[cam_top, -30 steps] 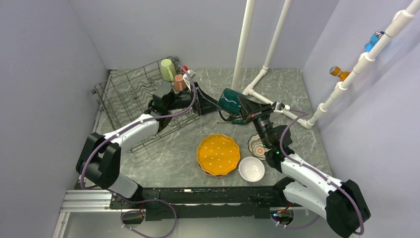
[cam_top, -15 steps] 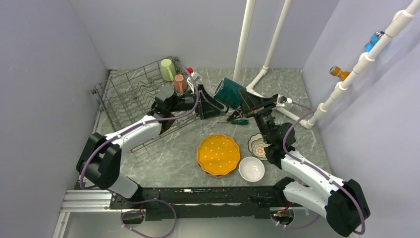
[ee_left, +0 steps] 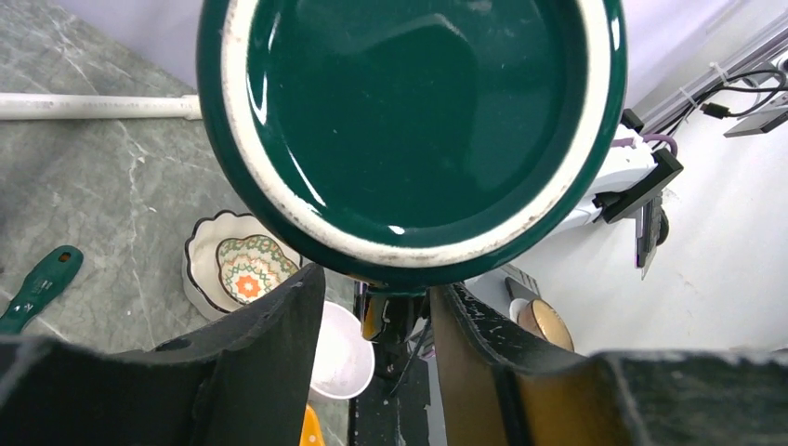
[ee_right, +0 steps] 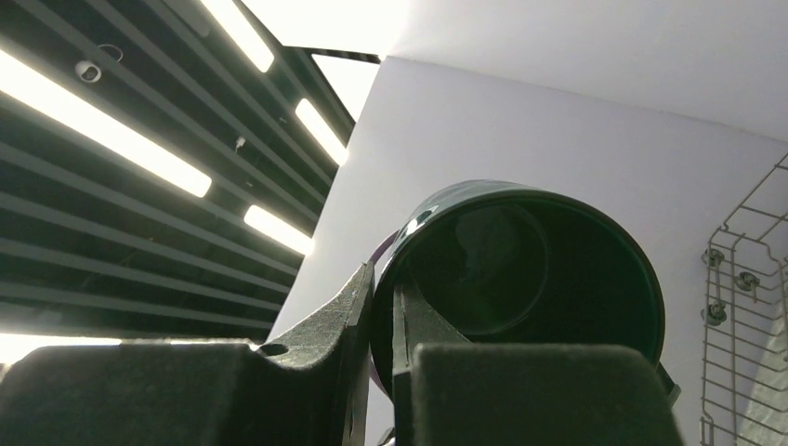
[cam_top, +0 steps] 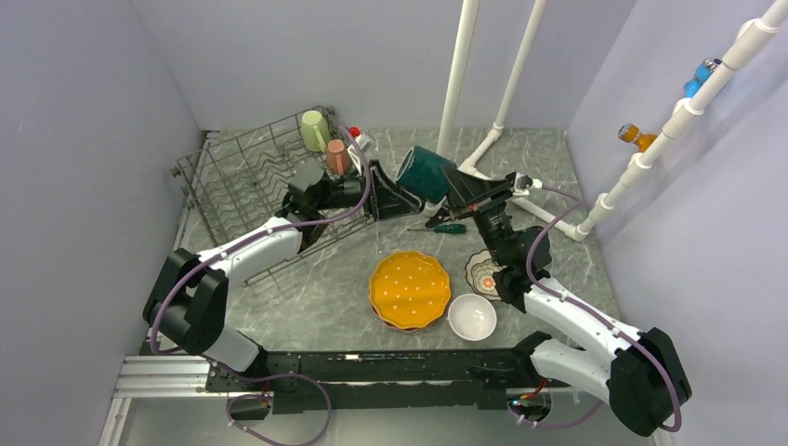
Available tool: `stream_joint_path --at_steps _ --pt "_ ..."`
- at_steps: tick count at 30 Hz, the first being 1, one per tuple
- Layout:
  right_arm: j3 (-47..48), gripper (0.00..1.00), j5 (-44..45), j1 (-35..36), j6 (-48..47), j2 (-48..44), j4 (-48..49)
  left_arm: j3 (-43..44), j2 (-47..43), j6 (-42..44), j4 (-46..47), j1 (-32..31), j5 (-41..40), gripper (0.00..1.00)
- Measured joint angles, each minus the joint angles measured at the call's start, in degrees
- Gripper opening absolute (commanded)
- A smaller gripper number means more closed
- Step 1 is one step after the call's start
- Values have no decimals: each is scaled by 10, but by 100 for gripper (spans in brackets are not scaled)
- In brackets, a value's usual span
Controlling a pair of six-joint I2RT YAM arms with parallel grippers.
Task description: Load the mixed dishes into the dish rack
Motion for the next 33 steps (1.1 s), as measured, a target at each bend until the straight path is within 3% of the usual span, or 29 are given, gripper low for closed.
stream_joint_path --at_steps 9,12,16,21,26,29,33 --pt "-6 0 -4 12 -2 17 21 -10 0 -25 27 11 -1 43" --pt "-11 0 -1 16 1 31 36 -10 0 -43 41 19 3 32" --pt "-15 0 4 19 6 40 57 -20 0 -64 74 32 8 1" --pt "-20 0 8 22 7 47 66 -29 2 -64 83 34 11 0" --pt "-21 35 8 22 -3 46 63 -29 1 -45 68 35 9 0" --pt "-27 55 9 22 -22 31 43 -28 -10 -11 9 36 -4 0" --pt "-40 70 19 22 -58 -21 -24 -22 -44 72 -120 35 -42 0"
